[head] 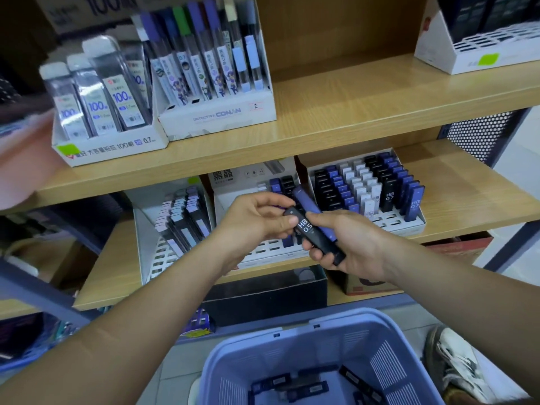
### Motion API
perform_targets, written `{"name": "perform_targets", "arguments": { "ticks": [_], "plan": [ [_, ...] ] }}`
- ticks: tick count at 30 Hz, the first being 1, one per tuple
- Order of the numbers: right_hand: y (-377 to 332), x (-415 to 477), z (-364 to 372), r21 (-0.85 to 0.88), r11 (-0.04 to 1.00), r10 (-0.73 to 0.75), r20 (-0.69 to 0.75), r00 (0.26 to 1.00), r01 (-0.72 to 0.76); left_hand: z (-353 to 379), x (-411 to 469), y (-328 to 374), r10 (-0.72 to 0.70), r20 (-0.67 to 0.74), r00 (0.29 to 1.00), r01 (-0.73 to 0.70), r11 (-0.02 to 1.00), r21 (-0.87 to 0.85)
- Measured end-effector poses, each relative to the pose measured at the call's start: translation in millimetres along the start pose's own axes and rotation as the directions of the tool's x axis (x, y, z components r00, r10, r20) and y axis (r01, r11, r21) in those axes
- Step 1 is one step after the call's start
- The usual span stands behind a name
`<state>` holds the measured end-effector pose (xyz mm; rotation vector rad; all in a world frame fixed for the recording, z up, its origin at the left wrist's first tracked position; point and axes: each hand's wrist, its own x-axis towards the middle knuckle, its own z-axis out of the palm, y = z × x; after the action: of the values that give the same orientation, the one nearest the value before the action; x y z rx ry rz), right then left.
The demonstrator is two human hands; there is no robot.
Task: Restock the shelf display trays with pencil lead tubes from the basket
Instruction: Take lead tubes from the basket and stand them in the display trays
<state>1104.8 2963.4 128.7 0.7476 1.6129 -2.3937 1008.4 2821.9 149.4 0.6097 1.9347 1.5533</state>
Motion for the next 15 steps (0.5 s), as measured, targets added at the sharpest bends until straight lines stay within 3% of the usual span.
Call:
{"name": "perform_targets", "arguments": {
  "ticks": [3,6,9,15],
  "plan": [
    [6.6,4.9,8.7,-0.138,0.990,-0.010,-0.040,0.999,0.004,-26.1,-6.9,2.8,-0.058,-0.017,0.998,0.056,0.995,-0.078],
    [12.4,11.5,12.4,-0.301,0.954,-0.038,-0.063,0.997,0.017,-58.3,-12.1,0.9,-0.048,-0.139,0.989,0.037,0.996,-0.082],
    [13.6,15.2,15.2,-0.345,0.938,-0.045,-0.038,0.998,0.029,-81.1,-18.9,-1.9,-0.014,-0.215,0.977,0.022,0.999,0.037],
    [20.6,21.5,37.3,-0.350,0.935,-0.050,0.047,0.998,0.063,-99.5,-28.1,-9.0,-0.037,-0.190,0.981,0.055,0.994,0.092]
  ]
}}
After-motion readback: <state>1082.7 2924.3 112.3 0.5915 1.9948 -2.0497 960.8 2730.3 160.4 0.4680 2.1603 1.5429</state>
